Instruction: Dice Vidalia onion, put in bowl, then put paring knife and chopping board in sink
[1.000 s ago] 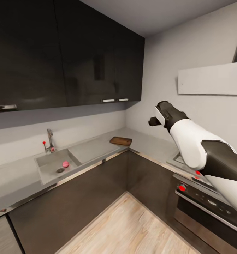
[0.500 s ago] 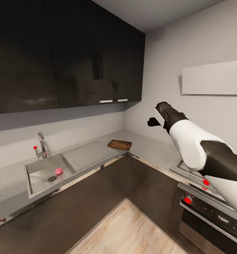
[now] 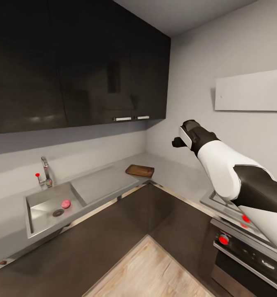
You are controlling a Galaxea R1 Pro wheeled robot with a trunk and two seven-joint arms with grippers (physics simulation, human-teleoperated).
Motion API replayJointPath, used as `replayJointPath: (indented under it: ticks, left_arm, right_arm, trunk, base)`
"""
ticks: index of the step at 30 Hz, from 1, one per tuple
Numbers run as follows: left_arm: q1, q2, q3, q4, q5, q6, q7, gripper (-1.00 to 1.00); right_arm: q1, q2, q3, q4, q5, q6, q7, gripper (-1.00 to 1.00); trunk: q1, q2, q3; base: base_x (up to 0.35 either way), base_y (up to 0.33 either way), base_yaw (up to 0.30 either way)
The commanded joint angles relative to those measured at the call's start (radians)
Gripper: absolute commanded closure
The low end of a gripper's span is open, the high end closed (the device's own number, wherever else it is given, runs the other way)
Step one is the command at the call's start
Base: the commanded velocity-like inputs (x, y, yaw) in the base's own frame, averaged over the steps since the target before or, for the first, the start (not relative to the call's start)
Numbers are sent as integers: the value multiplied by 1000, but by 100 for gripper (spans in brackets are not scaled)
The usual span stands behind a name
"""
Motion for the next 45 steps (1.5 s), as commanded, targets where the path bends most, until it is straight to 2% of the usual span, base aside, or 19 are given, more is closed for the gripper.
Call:
replayJointPath:
  ticks: [1, 5, 9, 14, 19, 21, 25, 27, 31, 45]
  left_arm:
    - [0, 0, 1, 2, 2, -2, 1, -100]
    - [0, -3, 1, 10, 2, -2, 2, -100]
    - [0, -5, 0, 46, 2, -2, 2, -100]
    - [0, -5, -1, 56, 2, -3, 0, -100]
    - [0, -5, -2, 74, 2, -3, 0, -100]
    - [0, -5, -2, 84, 2, -3, 0, -100]
    - [0, -5, -1, 91, 2, -2, 0, -100]
    - [0, -5, -1, 92, 2, -2, 0, -100]
    - [0, -4, -1, 99, 2, -2, 0, -100]
    - [0, -4, -1, 118, 2, -2, 1, -100]
  right_arm:
    - [0, 1, -8, -1, 9, 4, 0, -100]
    - [0, 3, -8, -1, 10, 6, -1, -100]
    - [0, 41, -8, -1, 13, 20, -4, -100]
    - [0, 62, -8, -1, 14, 54, -5, -100]
    - [1, 60, -9, -1, 13, 69, -4, -100]
    - [1, 51, -9, -1, 13, 72, -4, -100]
    - [1, 44, -8, 2, 13, 75, 55, -100]
    - [1, 43, -7, 29, 14, 75, 103, -100]
    - [1, 41, -7, 76, 16, 73, 142, -100]
    - [1, 42, -5, 107, 17, 72, 155, -100]
  trunk:
    - [1, 0, 0]
    - [1, 0, 0]
    - [1, 0, 0]
    - [1, 0, 0]
    - [1, 0, 0]
    - [1, 0, 0]
    - [1, 0, 0]
    - [1, 0, 0]
    - [1, 0, 0]
    - [1, 0, 0]
  base:
    - [294, 0, 0]
    - [309, -39, 0]
    - [318, -91, 0]
    - [311, -97, 0]
    - [130, -44, 0]
    - [33, -11, 0]
    - [50, -2, 0]
    - [194, -1, 0]
    - [272, 0, 0]
    - [312, -12, 0]
